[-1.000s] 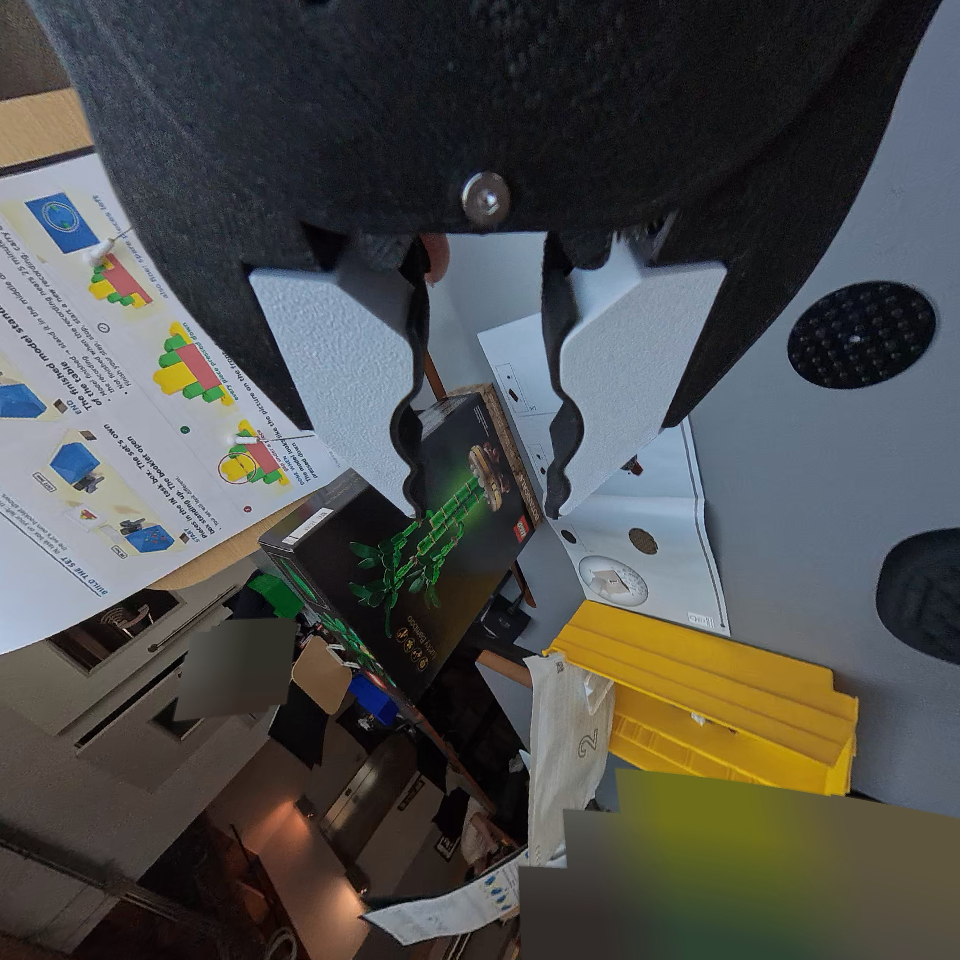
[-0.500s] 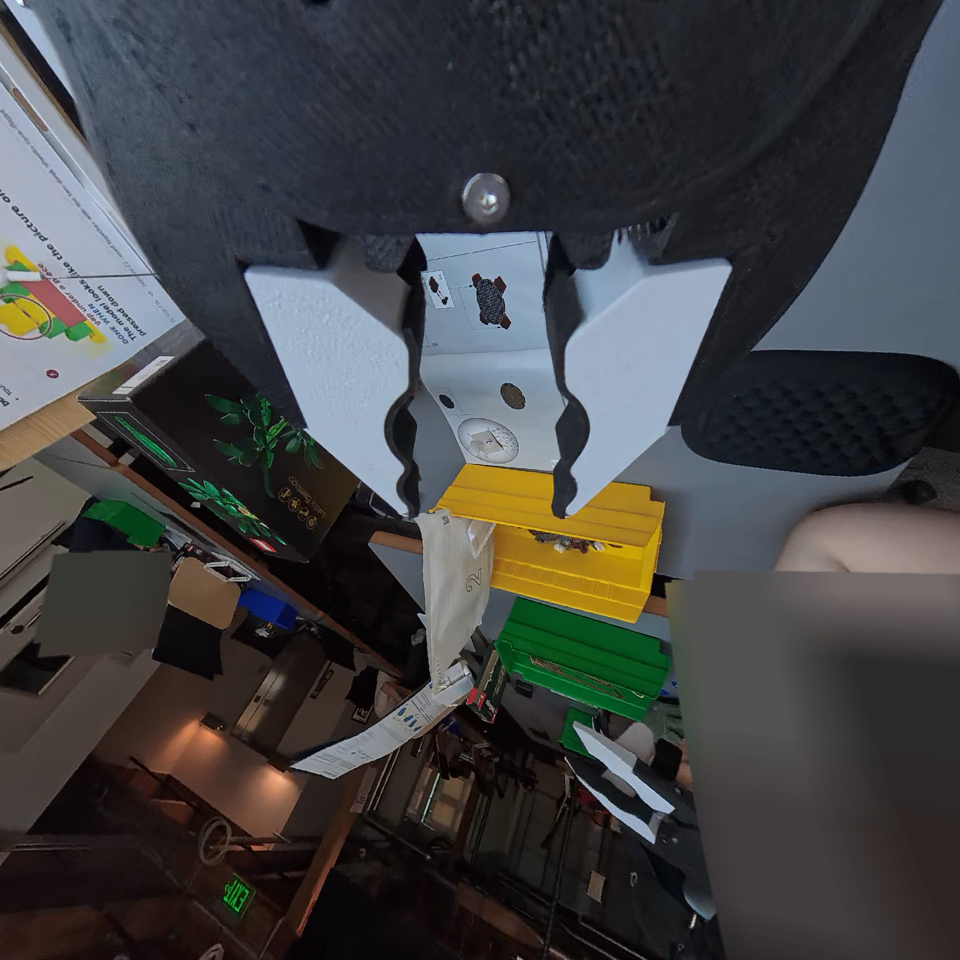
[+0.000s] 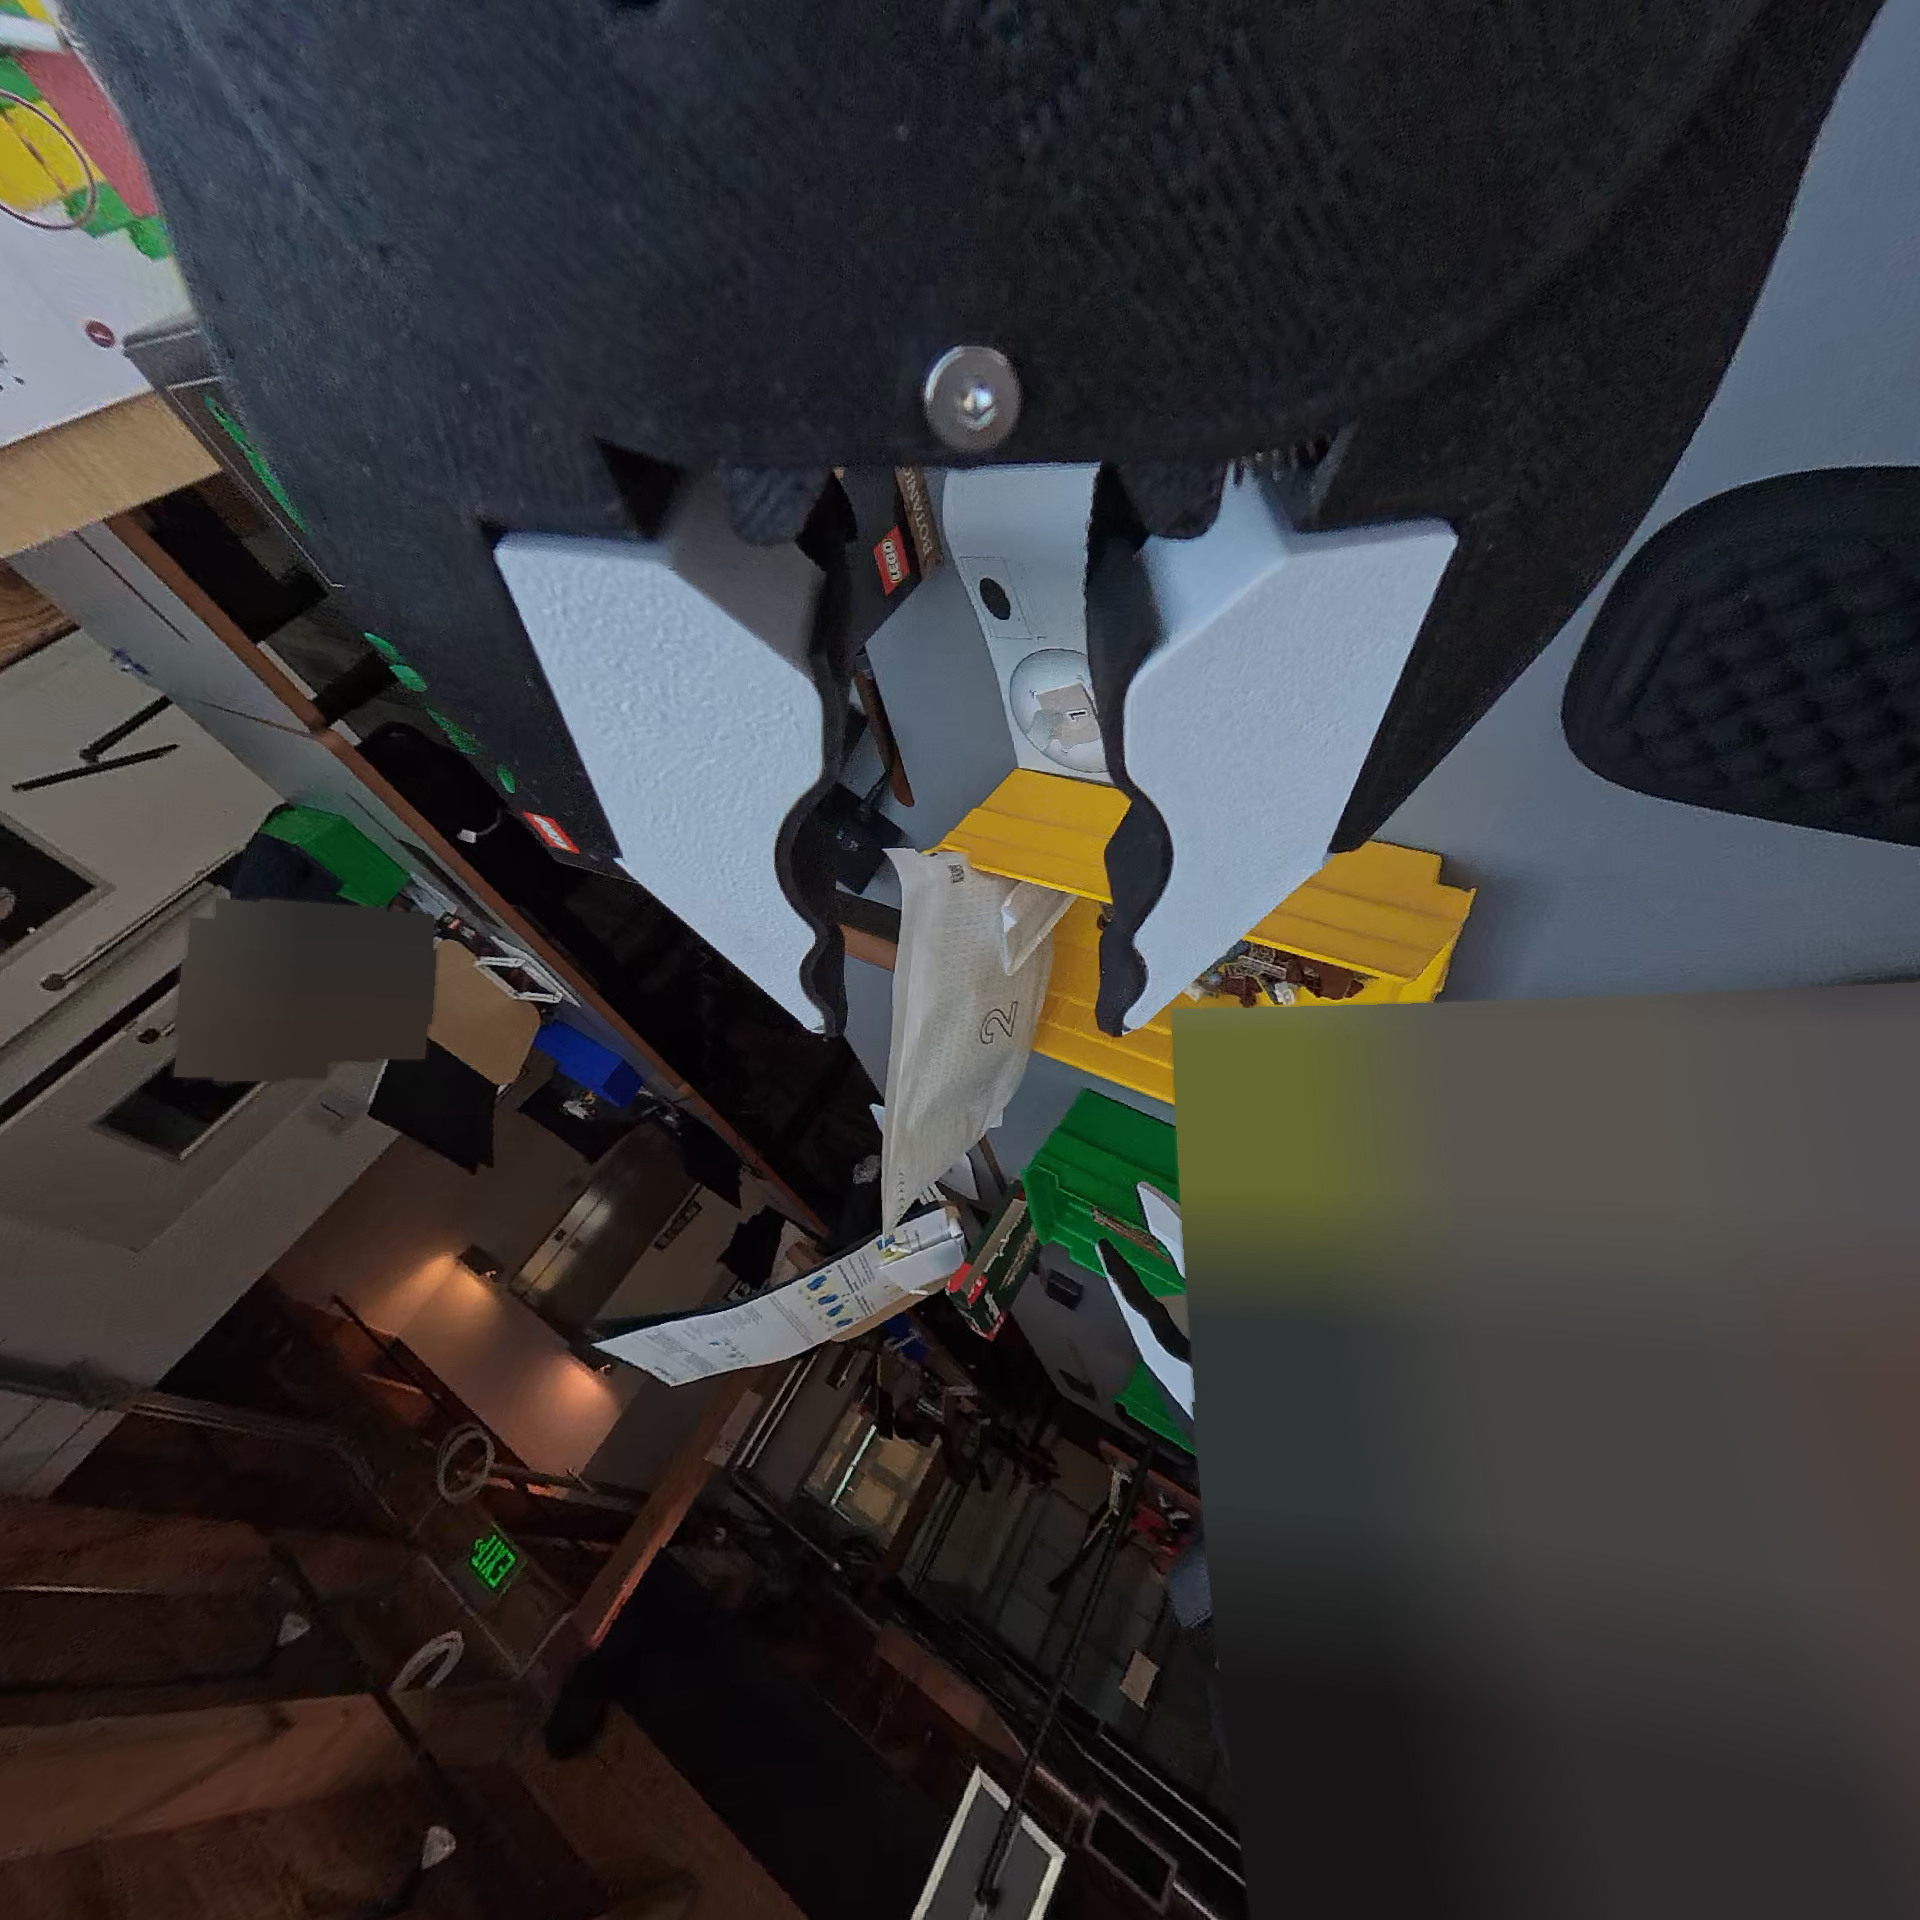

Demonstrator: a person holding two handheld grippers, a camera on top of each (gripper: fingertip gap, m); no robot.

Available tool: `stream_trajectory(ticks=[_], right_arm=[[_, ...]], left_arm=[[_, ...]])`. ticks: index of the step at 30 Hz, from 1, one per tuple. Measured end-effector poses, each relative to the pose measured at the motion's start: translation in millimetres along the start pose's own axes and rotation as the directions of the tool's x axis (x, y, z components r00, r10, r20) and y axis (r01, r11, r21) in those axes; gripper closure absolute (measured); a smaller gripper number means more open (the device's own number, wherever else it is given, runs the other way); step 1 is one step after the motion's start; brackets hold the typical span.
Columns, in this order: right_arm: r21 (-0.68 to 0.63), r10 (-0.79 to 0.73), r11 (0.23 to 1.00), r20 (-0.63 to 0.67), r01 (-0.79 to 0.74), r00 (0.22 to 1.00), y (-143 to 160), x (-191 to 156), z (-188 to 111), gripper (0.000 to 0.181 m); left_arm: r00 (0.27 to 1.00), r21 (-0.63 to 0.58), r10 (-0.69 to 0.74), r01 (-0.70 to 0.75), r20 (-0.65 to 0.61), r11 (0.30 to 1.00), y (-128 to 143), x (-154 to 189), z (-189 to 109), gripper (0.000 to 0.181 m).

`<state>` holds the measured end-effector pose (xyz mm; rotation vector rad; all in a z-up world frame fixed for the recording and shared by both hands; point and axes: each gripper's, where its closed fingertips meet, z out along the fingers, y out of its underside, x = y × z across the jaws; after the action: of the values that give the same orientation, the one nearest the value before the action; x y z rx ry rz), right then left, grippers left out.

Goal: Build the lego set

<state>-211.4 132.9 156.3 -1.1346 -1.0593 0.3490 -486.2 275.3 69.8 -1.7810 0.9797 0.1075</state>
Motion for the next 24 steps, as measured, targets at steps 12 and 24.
stream_trajectory(ticks=[12, 24], right_arm=[[-0.185, -0.077, 0.978, 0.083, 0.091, 0.994, 49, -29, 23, 0.132], [-0.225, -0.111, 0.965, 0.125, 0.137, 0.986, 58, -40, 29, 0.129]], left_arm=[[0.983, -0.508, -0.168, 0.111, -0.069, 0.854, 96, 25, -4, 0.143], [0.955, -0.792, -0.224, -0.018, -0.194, 0.611, 166, 50, 12, 0.136]])
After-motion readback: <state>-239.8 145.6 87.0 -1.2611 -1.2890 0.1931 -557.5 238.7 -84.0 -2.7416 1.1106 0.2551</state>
